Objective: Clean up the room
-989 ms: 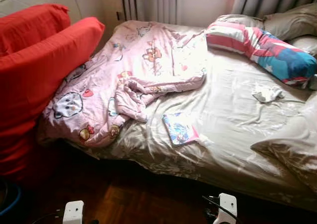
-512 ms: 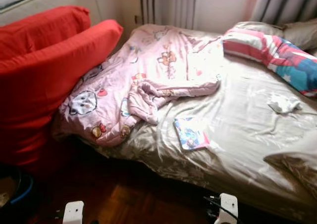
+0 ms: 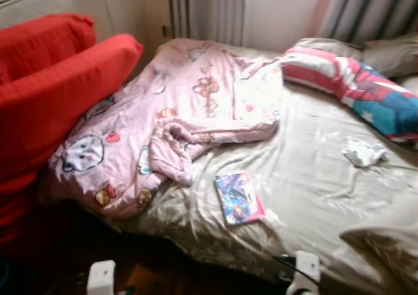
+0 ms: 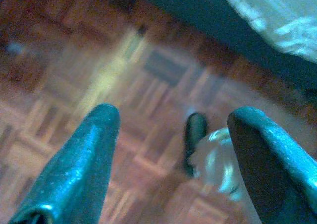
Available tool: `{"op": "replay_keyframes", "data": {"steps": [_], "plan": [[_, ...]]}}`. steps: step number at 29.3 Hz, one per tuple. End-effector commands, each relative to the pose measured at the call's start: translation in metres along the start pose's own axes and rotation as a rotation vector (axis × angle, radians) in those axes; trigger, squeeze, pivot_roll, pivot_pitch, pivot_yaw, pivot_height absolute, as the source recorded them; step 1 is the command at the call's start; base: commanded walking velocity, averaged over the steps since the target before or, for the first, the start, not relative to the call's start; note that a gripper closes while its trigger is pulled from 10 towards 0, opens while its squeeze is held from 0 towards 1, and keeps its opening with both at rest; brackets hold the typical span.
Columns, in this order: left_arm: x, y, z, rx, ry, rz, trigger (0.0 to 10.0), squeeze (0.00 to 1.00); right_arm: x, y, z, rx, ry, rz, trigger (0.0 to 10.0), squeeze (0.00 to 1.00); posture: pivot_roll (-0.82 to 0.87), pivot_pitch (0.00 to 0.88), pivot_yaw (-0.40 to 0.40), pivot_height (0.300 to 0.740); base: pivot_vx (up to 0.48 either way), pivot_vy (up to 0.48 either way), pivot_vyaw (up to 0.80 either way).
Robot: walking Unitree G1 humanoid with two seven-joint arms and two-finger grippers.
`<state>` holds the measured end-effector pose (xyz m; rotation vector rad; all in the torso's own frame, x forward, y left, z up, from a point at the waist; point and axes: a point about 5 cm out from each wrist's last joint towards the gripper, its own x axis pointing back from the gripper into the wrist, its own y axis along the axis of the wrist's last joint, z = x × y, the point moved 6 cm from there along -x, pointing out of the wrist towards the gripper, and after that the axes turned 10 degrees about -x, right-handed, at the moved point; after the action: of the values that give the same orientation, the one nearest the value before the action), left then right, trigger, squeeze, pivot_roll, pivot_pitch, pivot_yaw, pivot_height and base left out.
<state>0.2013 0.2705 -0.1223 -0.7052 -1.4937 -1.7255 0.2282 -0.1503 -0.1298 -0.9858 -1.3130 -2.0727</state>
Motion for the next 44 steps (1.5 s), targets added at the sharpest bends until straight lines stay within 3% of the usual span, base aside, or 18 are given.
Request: {"op": "replay_keyframes", "data": {"steps": [1, 15, 26, 27, 28, 29, 30, 31, 37, 44], "plan": [[-0.001, 0.001, -0.005, 0.012, -0.01, 0.003, 10.0, 0.0, 0.002, -0.006, -0.009, -0.003, -0.018, 0.016, 10.0, 0.0, 0.05, 0.06, 0.006, 0.74, 0.319, 0.0, 0.0], [-0.001, 0.005, -0.004, 0.04, 0.003, -0.021, 10.0, 0.0, 0.001, 0.001, -0.003, 0.029, 0.019, -0.017, 10.0, 0.0, 0.03, 0.058, 0.012, 0.74, 0.218, 0.0, 0.0], [0.002, 0.027, 0.003, 0.163, 0.064, -0.185, 10.0, 0.0, 0.004, 0.024, 0.003, 0.064, 0.07, -0.153, 10.0, 0.0, 0.0, 0.054, 0.001, 0.74, 0.0, 0.0, 0.0], [0.003, 0.072, 0.003, 0.139, 0.06, -0.34, 10.0, 0.0, 0.004, 0.057, 0.008, 0.084, 0.094, -0.255, 10.0, 0.0, 0.01, 0.049, 0.0, 0.74, 0.0, 0.0, 0.0], [0.003, 0.072, 0.003, 0.139, 0.06, -0.34, 10.0, 0.0, 0.004, 0.057, 0.008, 0.084, 0.094, -0.255, 10.0, 0.0, 0.01, 0.049, 0.0, 0.74, 0.0, 0.0, 0.0], [0.008, 0.108, -0.001, 0.1, 0.049, -0.468, 10.0, 0.0, 0.006, 0.085, 0.012, 0.104, 0.117, -0.344, 10.0, 0.0, 0.01, 0.047, -0.002, 0.74, 0.0, 0.0, 0.0], [0.008, 0.108, -0.001, 0.1, 0.049, -0.468, 10.0, 0.0, 0.006, 0.085, 0.012, 0.104, 0.117, -0.344, 10.0, 0.0, 0.01, 0.047, -0.002, 0.74, 0.0, 0.0, 0.0], [0.022, 0.149, -0.008, 0.033, 0.027, -0.64, 10.0, 0.0, 0.014, 0.118, 0.021, 0.121, 0.159, -0.473, 10.0, 0.0, 0.0, 0.046, -0.005, 0.74, 0.0, 0.0, 0.0], [0.037, 0.154, -0.014, 0.011, 0.012, -0.754, 10.0, 0.0, 0.025, 0.126, 0.024, 0.135, 0.202, -0.575, 10.0, 0.0, 0.02, 0.036, -0.019, 0.74, 0.0, 0.0, 0.0], [0.047, 0.142, -0.017, 0.01, 0.02, -0.779, 10.0, 0.0, 0.035, 0.129, 0.025, 0.134, 0.223, -0.644, 10.0, 0.0, 0.02, 0.03, -0.025, 0.74, 0.0, 0.0, 0.0]]}}
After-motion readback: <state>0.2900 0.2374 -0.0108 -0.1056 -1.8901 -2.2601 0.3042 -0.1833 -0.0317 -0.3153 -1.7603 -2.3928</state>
